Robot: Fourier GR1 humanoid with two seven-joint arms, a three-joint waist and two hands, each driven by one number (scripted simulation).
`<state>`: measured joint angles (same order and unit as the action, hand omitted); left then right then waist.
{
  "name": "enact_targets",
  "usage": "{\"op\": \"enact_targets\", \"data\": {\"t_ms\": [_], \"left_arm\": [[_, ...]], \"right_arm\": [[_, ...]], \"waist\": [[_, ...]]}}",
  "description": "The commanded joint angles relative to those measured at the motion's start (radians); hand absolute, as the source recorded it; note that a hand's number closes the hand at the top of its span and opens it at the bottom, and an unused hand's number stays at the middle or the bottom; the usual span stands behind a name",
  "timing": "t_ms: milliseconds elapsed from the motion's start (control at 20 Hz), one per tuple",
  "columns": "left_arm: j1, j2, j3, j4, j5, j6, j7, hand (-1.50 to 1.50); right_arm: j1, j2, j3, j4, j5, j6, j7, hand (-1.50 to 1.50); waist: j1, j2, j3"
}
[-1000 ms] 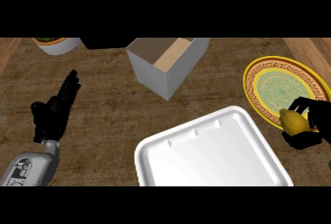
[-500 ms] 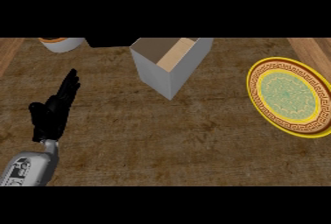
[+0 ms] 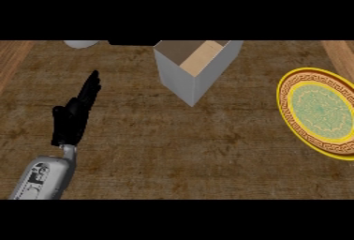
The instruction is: Pick the lemon from the tray and place it in the plate
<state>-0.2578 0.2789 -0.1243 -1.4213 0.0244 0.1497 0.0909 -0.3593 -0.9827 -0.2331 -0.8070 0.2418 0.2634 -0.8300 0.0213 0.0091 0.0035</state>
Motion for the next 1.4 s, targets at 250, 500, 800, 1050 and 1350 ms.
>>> {"op": "enact_targets", "data": {"t_ms": [250, 500, 800, 1050, 1350], "left_arm": [[0.025, 0.002, 0.030, 0.017, -0.001, -0.040, -0.036, 0.00], [-0.013, -0.040, 0.009, 0.012, -0.034, -0.008, 0.002, 0.00], [0.031, -0.015, 0.040, -0.030, -0.025, -0.033, 0.002, 0.00], [0.095, -0.038, 0.027, -0.049, -0.042, -0.035, -0.034, 0.00], [-0.022, -0.018, 0.069, -0.008, -0.020, -0.068, 0.020, 0.00]], "right_arm": [[-0.220, 0.181, 0.135, 0.174, 0.140, -0.041, 0.007, 1.50], [-0.222, 0.239, 0.224, 0.197, 0.296, -0.213, 0.012, 1.50], [-0.282, 0.361, 0.248, 0.335, 0.342, -0.211, 0.142, -1.50], [-0.303, 0.406, 0.213, 0.444, 0.324, -0.192, 0.092, -1.50], [-0.356, 0.460, 0.128, 0.542, 0.241, -0.120, -0.007, -1.50]], "waist": [[0.006, -0.003, -0.003], [0.000, -0.004, -0.003], [0.002, -0.005, -0.003], [0.000, -0.005, -0.002], [0.002, 0.000, -0.001]]}}
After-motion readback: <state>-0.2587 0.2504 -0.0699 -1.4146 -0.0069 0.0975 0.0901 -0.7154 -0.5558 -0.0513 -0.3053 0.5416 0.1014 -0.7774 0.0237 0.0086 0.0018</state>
